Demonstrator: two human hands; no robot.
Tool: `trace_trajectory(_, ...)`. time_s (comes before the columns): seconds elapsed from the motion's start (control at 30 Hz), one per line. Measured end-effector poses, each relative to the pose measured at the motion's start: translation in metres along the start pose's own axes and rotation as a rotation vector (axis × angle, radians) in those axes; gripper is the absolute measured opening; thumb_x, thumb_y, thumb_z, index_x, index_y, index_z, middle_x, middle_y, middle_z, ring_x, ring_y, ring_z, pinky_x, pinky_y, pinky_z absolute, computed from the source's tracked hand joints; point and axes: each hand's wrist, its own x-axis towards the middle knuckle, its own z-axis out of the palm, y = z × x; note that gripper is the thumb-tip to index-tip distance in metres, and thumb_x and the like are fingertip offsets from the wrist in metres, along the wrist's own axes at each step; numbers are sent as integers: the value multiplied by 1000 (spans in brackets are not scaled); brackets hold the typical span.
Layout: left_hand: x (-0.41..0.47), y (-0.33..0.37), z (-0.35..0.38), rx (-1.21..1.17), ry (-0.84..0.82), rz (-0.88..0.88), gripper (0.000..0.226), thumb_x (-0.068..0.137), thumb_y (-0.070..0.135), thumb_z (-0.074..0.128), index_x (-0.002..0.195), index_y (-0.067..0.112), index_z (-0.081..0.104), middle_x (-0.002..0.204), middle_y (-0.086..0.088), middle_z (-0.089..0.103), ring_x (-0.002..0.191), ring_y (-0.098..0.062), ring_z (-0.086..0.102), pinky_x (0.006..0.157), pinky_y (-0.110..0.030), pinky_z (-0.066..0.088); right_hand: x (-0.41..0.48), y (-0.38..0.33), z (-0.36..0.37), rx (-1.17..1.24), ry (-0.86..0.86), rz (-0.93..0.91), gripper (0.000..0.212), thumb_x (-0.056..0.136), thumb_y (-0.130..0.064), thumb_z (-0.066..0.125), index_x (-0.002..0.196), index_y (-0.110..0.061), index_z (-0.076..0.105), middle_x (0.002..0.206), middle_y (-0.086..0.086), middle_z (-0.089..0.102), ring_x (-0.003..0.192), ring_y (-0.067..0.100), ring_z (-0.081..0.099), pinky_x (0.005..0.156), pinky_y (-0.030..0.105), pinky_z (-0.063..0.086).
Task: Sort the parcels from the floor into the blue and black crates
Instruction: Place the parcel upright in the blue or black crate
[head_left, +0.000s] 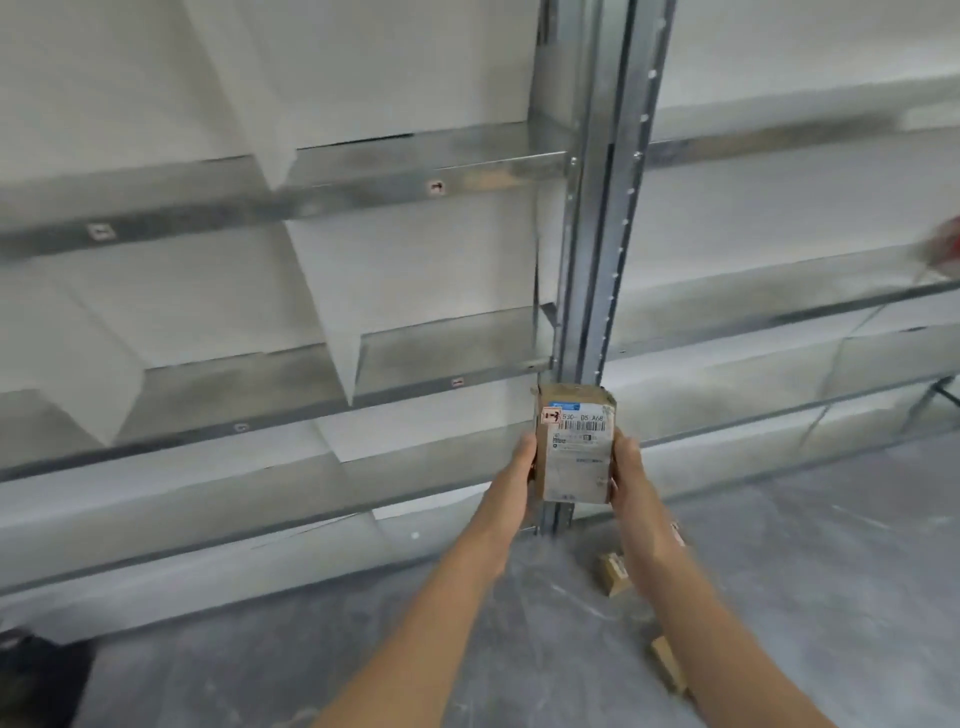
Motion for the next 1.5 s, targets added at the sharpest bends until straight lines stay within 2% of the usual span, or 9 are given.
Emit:
trace_trajectory(0.1,-40,-8,-76,-29,102,-6,56,102,70,22,133,46,62,138,18,62,131,-1,51,111,-38,39,-23,-3,76,-20,-116,-4,52,99,-76,25,123,-60,67,134,-19,70,133,9,57,123,49,33)
trace_trajectory(0.37,-159,-53,-261,-190,394,39,55,102,69,25,134,44,61,138,16,61,132,-3,50,113,-44,41,-92,20,277,-171,-478,-33,56,98,-83,21,133,-62,60,144,-18,63,141,13,50,125,59,26)
trace_trajectory(0.6,-242,-96,-371,-291,652,56,55,100,72,24,132,48,62,139,17,61,134,-4,49,115,-47,40,-139,46,418,-242,-744,-42,57,103,-77,21,133,-55,64,136,-17,69,136,10,56,124,55,29)
trace_trajectory(0.77,-274,-116,-427,-372,814,28,44,104,66,24,114,57,65,125,24,66,124,0,54,109,-40,43,-155,59,499,-306,-921,-16,52,105,-70,18,123,-64,66,131,-23,70,132,5,58,122,51,32)
trace_trajectory(0.97,-283,-126,-488,-490,1037,19,40,106,61,27,118,54,65,132,13,65,131,-10,53,119,-52,35,-150,77,589,-309,-1126,29,50,110,-58,20,122,-55,69,119,-23,75,111,-7,68,95,23,45)
trace_trajectory(1.1,-287,-135,-518,-557,1195,10,43,99,73,32,125,57,63,140,15,61,136,-11,50,117,-55,37,-143,86,645,-378,-1274,47,52,111,-59,20,131,-50,66,123,-18,75,114,-1,69,97,30,50)
trace_trajectory(1.23,-298,-141,-539,-638,1303,-13,34,101,71,31,118,61,59,138,19,58,136,-9,45,117,-53,35,-146,99,687,-448,-1396,112,53,108,-65,20,112,-62,73,119,-19,76,120,7,67,107,39,48)
trace_trajectory(1.37,-311,-162,-567,-712,1390,-74,50,102,69,31,141,46,53,148,11,54,135,-10,46,115,-49,37,-158,116,726,-535,-1474,164,54,107,-67,20,116,-59,72,120,-18,75,120,6,65,108,41,47)
trace_trajectory(1.5,-324,-190,-604,-767,1420,-90,51,105,64,28,145,42,51,145,11,56,130,-9,50,114,-48,39,-173,146,777,-600,-1488,196,50,109,-60,26,121,-47,73,114,-16,77,113,5,67,93,32,49)
